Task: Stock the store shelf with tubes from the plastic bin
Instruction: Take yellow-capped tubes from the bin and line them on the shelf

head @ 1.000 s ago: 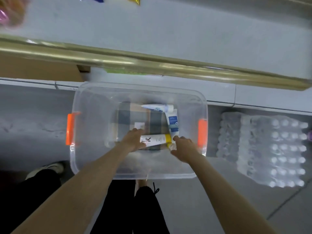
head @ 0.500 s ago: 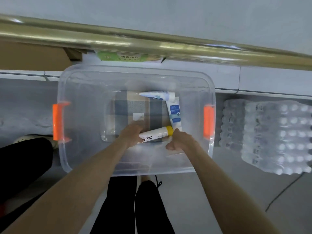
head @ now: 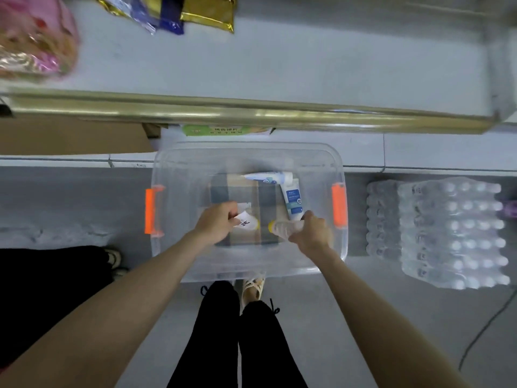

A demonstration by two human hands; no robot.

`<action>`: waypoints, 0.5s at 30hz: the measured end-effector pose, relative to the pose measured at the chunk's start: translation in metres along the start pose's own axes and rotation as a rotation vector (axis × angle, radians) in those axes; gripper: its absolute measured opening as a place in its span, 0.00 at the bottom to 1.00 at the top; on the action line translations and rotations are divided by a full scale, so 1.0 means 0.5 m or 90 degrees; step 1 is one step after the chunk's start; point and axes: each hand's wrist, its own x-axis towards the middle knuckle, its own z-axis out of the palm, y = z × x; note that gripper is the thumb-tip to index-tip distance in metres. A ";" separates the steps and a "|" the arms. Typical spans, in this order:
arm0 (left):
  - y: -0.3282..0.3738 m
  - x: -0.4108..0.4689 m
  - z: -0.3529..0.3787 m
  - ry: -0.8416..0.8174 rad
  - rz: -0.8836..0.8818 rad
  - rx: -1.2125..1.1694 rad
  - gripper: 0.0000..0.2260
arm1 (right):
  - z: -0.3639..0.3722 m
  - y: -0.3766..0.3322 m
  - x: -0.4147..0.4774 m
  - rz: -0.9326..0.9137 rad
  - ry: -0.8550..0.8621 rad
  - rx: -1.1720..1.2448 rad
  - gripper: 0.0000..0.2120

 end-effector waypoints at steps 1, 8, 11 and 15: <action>0.011 -0.013 -0.023 0.017 0.004 0.004 0.08 | -0.019 -0.011 -0.016 -0.017 0.015 0.001 0.21; 0.132 -0.123 -0.213 0.125 0.117 0.010 0.04 | -0.191 -0.096 -0.130 -0.175 0.064 0.059 0.09; 0.197 -0.174 -0.304 0.171 0.172 0.013 0.03 | -0.286 -0.132 -0.183 -0.254 0.113 0.073 0.04; 0.288 -0.230 -0.415 0.253 0.263 0.019 0.02 | -0.416 -0.166 -0.251 -0.362 0.199 0.052 0.04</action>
